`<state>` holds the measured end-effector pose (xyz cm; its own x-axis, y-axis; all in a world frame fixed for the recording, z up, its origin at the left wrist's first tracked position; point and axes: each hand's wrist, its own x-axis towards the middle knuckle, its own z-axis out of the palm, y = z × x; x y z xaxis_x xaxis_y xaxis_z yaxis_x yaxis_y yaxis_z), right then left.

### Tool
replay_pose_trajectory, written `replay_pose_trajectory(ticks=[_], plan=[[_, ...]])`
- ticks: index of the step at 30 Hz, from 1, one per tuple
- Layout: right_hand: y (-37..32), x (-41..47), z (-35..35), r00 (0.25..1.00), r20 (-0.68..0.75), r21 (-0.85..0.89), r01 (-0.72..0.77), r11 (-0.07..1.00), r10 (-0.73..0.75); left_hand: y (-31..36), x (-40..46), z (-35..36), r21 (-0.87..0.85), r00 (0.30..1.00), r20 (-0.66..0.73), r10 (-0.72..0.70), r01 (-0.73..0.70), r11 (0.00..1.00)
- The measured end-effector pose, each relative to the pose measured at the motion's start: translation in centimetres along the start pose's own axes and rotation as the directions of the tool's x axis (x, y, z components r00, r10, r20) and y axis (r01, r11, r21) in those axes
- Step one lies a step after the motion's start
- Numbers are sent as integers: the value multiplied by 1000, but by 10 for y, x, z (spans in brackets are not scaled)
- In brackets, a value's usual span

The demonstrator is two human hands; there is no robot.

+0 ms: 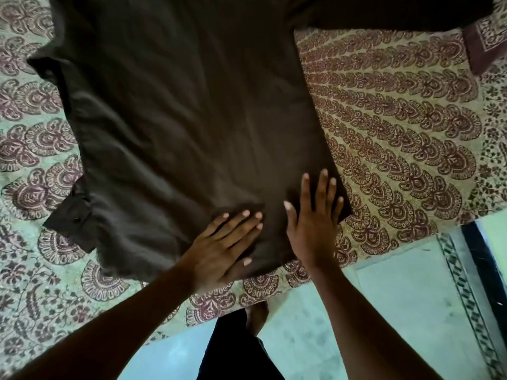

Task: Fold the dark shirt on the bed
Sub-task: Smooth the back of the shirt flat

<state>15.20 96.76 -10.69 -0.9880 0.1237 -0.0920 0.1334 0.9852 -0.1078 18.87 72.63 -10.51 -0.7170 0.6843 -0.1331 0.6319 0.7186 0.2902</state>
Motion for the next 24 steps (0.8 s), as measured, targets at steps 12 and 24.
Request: replay_pose_trajectory(ticks=[12,24], plan=[[16,-26,11,992,18,25,127,992,-127,33,-23,10,31,998,51,-36,34,999],[35,-74,1,703,-61,194,705,682,-709,16,-25,-9,-206,972,-120,-203,175,963]])
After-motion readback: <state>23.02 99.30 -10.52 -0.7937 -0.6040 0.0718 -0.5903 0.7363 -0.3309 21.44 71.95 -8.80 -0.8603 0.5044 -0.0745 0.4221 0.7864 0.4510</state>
